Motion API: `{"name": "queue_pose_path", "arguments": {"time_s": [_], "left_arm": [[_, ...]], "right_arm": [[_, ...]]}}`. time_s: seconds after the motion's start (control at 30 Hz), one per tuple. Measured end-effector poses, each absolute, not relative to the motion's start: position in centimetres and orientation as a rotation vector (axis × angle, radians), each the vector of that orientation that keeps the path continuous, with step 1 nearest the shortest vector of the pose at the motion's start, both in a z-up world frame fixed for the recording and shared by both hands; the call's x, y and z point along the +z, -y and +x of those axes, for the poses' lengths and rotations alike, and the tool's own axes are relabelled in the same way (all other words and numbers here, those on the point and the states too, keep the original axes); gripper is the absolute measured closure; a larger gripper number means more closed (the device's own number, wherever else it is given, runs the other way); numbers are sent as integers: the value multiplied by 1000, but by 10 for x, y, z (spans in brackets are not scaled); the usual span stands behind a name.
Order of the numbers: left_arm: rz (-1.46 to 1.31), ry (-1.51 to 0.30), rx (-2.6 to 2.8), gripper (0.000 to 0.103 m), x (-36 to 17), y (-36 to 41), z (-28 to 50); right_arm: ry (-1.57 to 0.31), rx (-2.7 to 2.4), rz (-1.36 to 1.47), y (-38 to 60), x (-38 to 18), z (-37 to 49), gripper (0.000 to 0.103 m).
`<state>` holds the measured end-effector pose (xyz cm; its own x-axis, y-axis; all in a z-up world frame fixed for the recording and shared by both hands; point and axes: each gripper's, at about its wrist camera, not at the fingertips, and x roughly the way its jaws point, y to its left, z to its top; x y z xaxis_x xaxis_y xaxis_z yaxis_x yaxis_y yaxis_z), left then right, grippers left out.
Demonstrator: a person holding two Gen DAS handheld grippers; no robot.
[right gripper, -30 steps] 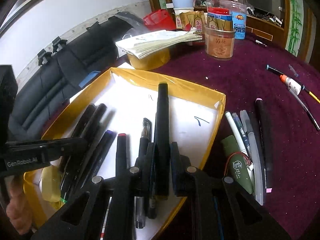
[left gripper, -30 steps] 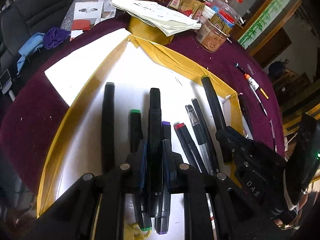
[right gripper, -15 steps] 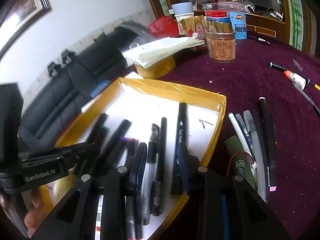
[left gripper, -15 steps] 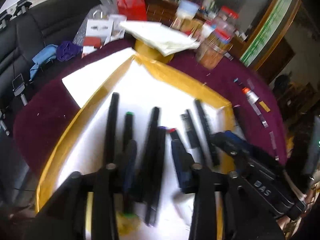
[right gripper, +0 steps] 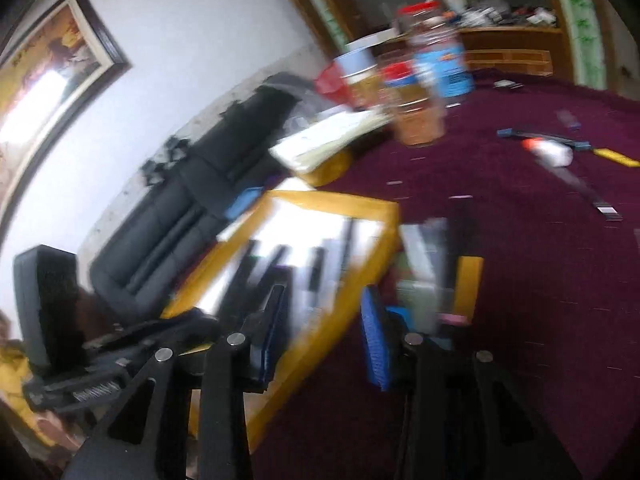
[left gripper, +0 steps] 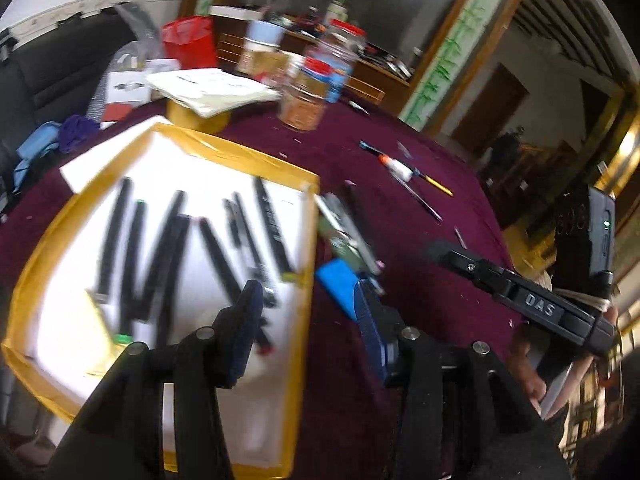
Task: Organize rigid objects
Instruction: 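Open both tools to release the markers, then withdraw over the pile, then grasp a clear pen with the right tool while the left tool grasps a pink-capped black marker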
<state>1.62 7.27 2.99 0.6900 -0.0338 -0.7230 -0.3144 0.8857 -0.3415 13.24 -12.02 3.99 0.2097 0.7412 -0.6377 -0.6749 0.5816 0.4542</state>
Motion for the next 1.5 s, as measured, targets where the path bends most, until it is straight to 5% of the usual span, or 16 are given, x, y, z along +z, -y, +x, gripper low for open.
{"name": "queue_pose_path", "arguments": {"time_s": [0.3, 0.53, 0.7, 0.93, 1.03, 1.5], "left_arm": [[-435, -871, 93, 58, 19, -40, 33], [-459, -901, 73, 58, 15, -33, 43], [-434, -922, 64, 58, 14, -21, 56], [-432, -982, 13, 58, 18, -11, 104], [-409, -1009, 15, 58, 19, -7, 137], [-384, -1186, 155, 60, -35, -19, 242]], "right_arm": [[-1048, 733, 113, 199, 1, 174, 70], [-1000, 507, 95, 277, 20, 258, 70], [-1089, 425, 111, 292, -26, 306, 70], [-1074, 371, 87, 280, -47, 305, 76], [-1086, 332, 18, 272, -46, 296, 94], [-1153, 502, 43, 251, -50, 273, 95]]}}
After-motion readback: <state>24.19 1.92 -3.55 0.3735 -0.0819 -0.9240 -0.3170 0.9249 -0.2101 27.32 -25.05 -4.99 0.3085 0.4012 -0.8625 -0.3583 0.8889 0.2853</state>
